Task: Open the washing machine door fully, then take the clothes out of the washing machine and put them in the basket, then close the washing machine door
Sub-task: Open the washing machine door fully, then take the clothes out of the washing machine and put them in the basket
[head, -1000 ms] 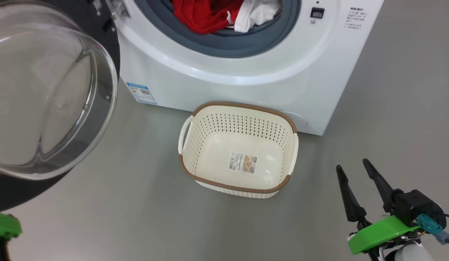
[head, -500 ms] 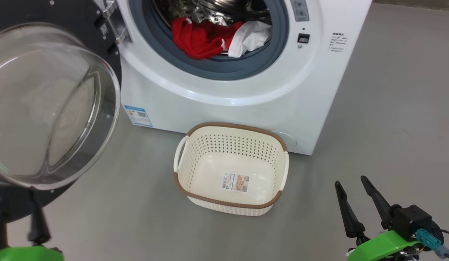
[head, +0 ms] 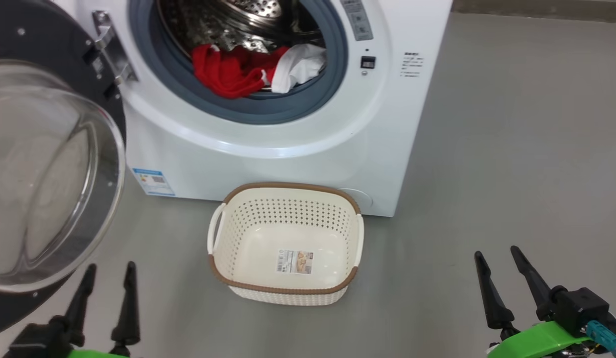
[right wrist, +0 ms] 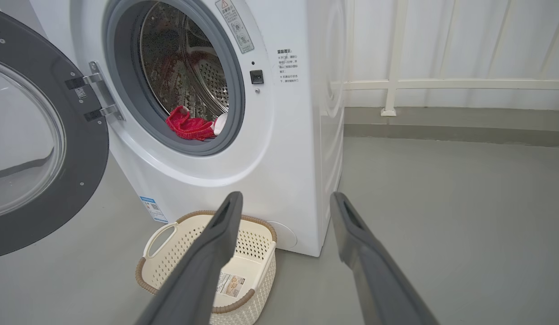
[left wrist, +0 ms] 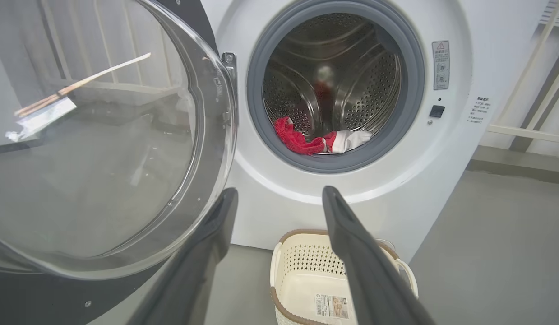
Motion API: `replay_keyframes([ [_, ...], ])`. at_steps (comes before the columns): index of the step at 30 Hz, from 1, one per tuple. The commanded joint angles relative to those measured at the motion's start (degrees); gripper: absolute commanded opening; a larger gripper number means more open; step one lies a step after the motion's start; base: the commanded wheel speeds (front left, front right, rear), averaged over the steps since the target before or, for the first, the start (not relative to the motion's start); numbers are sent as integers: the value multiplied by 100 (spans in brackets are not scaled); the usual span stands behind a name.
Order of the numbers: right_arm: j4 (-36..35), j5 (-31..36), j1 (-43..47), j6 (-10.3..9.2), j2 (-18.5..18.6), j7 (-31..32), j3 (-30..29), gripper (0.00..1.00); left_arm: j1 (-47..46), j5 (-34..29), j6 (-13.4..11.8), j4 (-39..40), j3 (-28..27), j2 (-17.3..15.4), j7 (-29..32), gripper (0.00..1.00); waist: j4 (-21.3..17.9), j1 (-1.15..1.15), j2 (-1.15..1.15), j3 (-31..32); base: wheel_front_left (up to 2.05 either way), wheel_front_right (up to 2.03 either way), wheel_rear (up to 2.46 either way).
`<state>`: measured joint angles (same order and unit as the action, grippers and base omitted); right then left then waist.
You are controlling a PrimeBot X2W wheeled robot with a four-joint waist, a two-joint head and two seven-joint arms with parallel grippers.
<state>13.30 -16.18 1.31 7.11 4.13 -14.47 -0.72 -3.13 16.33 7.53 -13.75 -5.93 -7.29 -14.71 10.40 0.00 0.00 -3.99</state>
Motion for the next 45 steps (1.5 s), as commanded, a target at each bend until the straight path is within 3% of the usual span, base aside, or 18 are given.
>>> replay_keyframes([
  [1, -164, -34, 22, 37, 61, -52, 75, 100, 13, 54, -5, 217, -39, -187, -29, 100, -182, 0, 0, 45, 0, 0, 0],
  [23, -290, -70, 39, 37, 30, -52, -168, 100, 200, 356, -5, 599, 701, -291, -29, 100, -1006, 0, 0, -13, 0, 0, 0],
  [45, -346, -15, 33, 37, -22, -52, -288, 100, 60, 400, -4, 703, 683, -285, -29, 100, -992, 0, 0, -94, 0, 0, 0],
])
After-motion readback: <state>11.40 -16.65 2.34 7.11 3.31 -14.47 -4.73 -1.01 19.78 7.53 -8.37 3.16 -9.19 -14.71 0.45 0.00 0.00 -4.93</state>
